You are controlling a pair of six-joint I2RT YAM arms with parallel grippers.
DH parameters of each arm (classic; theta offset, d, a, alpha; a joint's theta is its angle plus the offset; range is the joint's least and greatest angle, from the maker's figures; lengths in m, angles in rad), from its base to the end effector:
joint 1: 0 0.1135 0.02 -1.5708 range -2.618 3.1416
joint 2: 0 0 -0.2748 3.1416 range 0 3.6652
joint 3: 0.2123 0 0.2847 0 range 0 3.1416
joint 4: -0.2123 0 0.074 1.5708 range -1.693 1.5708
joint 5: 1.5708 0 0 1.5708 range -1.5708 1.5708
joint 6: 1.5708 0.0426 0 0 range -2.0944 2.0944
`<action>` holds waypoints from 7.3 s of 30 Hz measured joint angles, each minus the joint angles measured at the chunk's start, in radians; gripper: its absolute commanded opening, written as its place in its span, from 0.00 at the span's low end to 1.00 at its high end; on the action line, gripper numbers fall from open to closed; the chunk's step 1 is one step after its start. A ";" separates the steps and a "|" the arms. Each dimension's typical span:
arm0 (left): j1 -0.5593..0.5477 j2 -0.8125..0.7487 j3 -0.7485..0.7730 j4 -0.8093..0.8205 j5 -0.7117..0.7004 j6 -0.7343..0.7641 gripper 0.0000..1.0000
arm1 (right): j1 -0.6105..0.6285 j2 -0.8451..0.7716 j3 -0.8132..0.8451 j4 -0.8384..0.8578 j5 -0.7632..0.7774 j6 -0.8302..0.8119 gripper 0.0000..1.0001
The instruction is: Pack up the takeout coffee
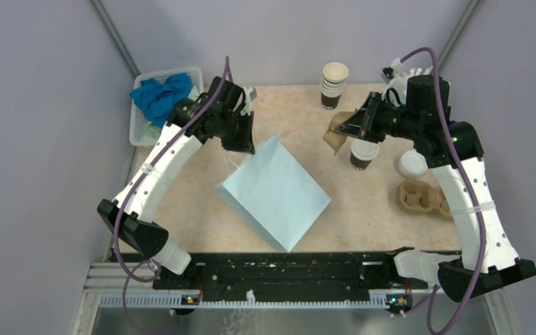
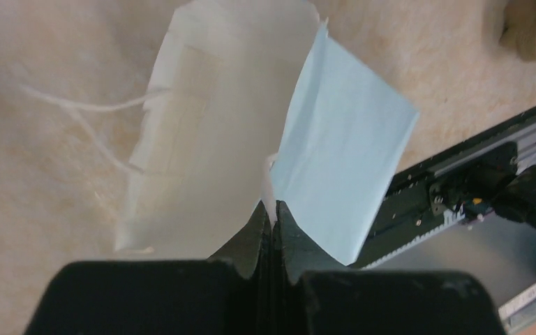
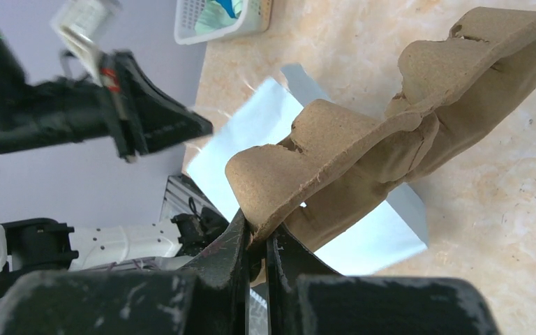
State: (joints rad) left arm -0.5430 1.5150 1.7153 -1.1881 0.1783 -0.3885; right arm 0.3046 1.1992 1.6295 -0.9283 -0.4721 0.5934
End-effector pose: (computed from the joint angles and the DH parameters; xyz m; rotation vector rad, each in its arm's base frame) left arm 0.2780 -0.1766 0.4053 0.2746 2.6287 -0.5670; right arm 0.2293 0.0924 0.4867 0.0051 2.1759 1.0226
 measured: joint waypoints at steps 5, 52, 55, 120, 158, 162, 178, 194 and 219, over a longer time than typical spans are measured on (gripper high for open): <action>0.000 0.114 0.384 -0.061 -0.064 0.104 0.00 | 0.000 0.000 -0.019 0.005 0.000 -0.007 0.02; -0.115 -0.058 0.274 0.362 0.193 -0.060 0.82 | 0.000 -0.031 -0.085 0.063 0.030 0.161 0.03; -0.197 -0.010 0.315 0.382 0.202 -0.054 0.74 | 0.000 -0.032 -0.119 0.101 0.031 0.235 0.02; -0.499 0.233 0.491 0.266 -0.174 0.025 0.55 | 0.000 -0.117 -0.249 0.184 0.116 0.560 0.02; -0.459 0.298 0.536 0.202 -0.082 0.017 0.32 | 0.000 -0.069 -0.248 0.072 0.055 0.623 0.00; -0.464 0.330 0.583 0.173 -0.113 0.030 0.27 | 0.000 -0.069 -0.248 0.072 0.055 0.623 0.00; -0.515 0.373 0.641 0.121 -0.276 0.092 0.00 | 0.000 -0.067 -0.258 0.074 0.050 0.620 0.30; -0.281 0.031 0.192 0.311 -0.213 -0.135 0.00 | -0.114 -0.124 -0.208 0.079 -0.029 0.143 0.84; -0.099 -0.339 -0.192 0.742 0.013 -0.426 0.00 | -0.277 -0.307 -0.766 0.843 -0.523 0.551 0.55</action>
State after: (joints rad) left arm -0.6418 1.1759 1.5230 -0.4465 0.1909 -0.8143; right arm 0.0273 0.8917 0.8631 -0.0856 -0.9955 1.1442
